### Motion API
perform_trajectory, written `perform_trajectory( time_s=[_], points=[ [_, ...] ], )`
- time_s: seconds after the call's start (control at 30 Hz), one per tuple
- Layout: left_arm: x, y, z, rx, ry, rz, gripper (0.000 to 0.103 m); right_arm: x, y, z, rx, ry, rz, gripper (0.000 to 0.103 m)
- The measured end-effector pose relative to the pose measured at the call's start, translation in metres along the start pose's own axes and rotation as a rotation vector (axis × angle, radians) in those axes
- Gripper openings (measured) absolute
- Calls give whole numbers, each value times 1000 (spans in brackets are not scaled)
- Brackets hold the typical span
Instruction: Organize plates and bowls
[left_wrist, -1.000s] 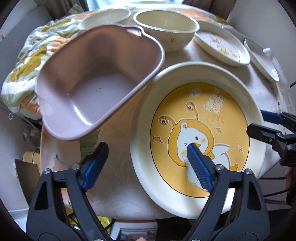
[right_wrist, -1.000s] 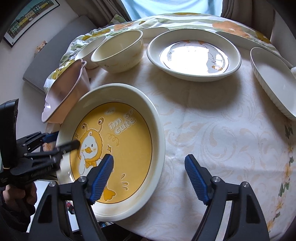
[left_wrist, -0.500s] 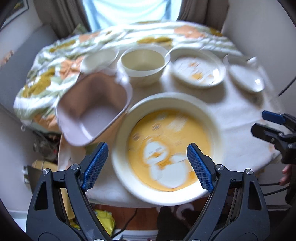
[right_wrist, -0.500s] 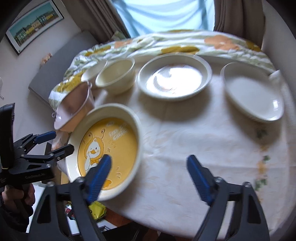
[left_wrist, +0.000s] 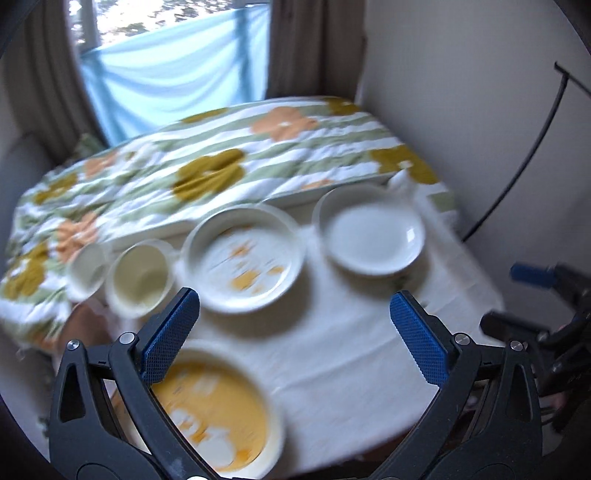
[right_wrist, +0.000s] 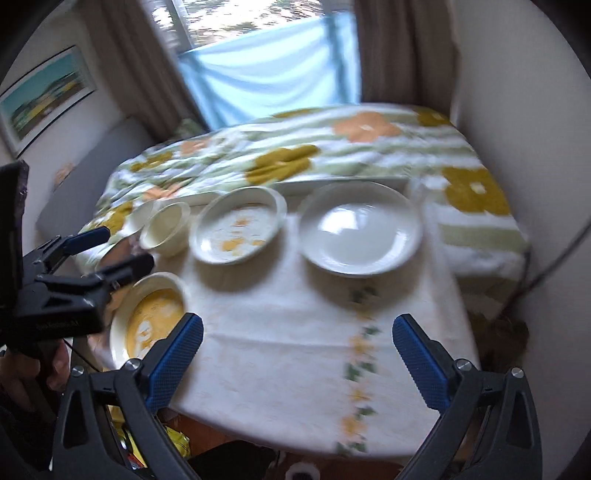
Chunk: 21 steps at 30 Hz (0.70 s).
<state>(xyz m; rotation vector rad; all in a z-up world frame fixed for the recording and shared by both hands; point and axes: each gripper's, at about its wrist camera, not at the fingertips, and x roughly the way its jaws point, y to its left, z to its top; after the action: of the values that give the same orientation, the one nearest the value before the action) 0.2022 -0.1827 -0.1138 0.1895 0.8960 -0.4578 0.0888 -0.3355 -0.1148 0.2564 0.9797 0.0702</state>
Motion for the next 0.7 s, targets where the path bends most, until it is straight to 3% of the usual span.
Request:
perform_trajectory(
  time_s=[0.23,0.37,0.43,0.5,0.57,0.63,0.7],
  points=[
    [78,-12,62,63,85,-156,103,21,-40,21,147,-5,-30,102],
    [134,-12,82,105,166,-201,102,49,-63,31,286,18,7,102],
    [166,-12,88,133,205,-219,100,70,-74,34,344,34,-14,102],
    [190,-11,90,156,239,-232,85,86,-83,36,403,44,-21,101],
    [215,-11,91,180,279,-242,75,103,-91,38,464,51,-26,93],
    [237,-11,93,198,308,-257,69,119,-96,40,494,66,-32,76],
    [254,-9,95,208,331,-269,62,132,-100,43,511,80,-55,69]
  ],
)
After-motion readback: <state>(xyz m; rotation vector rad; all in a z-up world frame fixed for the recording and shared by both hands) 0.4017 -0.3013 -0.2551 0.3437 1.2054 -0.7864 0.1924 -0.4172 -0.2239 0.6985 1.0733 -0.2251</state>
